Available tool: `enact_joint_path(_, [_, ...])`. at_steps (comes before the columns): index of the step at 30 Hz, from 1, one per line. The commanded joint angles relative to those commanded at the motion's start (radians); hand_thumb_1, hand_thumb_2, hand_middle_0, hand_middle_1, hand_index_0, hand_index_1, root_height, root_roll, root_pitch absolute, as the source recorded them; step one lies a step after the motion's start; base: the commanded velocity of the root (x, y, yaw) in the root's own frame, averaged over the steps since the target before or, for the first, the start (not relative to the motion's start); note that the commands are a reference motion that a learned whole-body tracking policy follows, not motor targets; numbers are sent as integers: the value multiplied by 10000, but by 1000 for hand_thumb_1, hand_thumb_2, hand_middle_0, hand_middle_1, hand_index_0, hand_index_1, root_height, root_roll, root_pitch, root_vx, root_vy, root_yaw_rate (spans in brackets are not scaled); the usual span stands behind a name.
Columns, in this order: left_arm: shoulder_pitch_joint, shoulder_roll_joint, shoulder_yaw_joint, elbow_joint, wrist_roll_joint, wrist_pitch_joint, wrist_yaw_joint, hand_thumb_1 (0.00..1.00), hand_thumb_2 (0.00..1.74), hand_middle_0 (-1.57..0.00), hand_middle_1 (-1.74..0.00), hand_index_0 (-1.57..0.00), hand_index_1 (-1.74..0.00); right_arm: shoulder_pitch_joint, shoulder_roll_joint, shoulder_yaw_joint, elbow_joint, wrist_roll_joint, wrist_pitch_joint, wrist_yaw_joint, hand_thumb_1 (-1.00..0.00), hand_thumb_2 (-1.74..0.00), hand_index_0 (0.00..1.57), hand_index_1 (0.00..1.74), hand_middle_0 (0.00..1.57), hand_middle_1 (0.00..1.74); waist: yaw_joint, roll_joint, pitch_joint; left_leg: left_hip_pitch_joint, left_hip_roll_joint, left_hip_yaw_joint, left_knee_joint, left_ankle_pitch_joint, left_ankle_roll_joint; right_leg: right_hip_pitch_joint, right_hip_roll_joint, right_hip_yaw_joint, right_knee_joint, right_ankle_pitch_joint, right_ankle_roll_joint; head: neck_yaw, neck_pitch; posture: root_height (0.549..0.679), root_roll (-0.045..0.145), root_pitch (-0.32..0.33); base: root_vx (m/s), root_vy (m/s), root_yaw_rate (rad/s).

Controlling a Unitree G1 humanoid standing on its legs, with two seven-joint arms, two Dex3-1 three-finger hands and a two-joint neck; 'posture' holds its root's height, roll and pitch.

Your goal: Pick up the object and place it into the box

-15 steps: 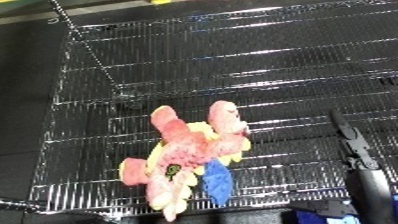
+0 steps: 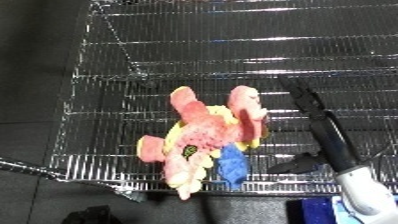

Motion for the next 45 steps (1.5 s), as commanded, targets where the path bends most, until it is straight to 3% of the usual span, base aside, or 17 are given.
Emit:
enact_joint_path(15, [5,173,-253,-253,-76,-617,360,1000,1740,-1570,-1740,-1570,-1740,-2357,826,1727,2917,-637,381,-3,0,0,0,0,0,0,743,324,0,-694,-194,-358,269,1,1,-283,-162,-240,-112,88,-11,916,-296,653,29,60,41,24,87])
enact_joint_path(21, [15,157,-304,-394,-134,-725,386,1000,1740,-1570,-1740,-1570,-1740,-2525,1503,2181,4563,-931,461,367,0,0,0,0,0,0,961,417,0,-854,-274,-483,305,-31,-10,-340,-214,-321,-137,100,-22,1226,-82,653,27,72,26,17,90])
enact_joint_path(29, [66,76,-298,-603,-109,-849,432,1000,1740,-1570,-1740,-1570,-1740,-2599,2486,2645,5735,-1441,627,778,0,0,0,0,0,0,1090,433,0,-922,-309,-560,322,-63,-48,-341,-202,-378,-157,90,-22,1124,6,654,27,79,8,11,35])
enact_joint_path(36, [160,6,-217,-601,-10,-850,495,1000,1740,-1570,-1740,-1570,-1740,-2407,2820,2511,5937,-1553,642,755,-350,-609,549,609,549,609,1020,401,0,-897,-272,-557,259,-75,-74,-390,-161,-371,-126,79,-14,1027,182,654,27,81,-4,12,-6])
enact_joint_path(45, [182,-6,-161,-621,11,-788,410,1000,1740,-1570,-1740,-1570,-1740,-2269,2771,2326,6039,-1559,693,691,-800,-1392,1256,1392,1256,1392,907,371,0,-774,-205,-506,125,-59,-114,-382,-124,-368,-168,73,3,1044,220,654,28,79,-9,1,-21])
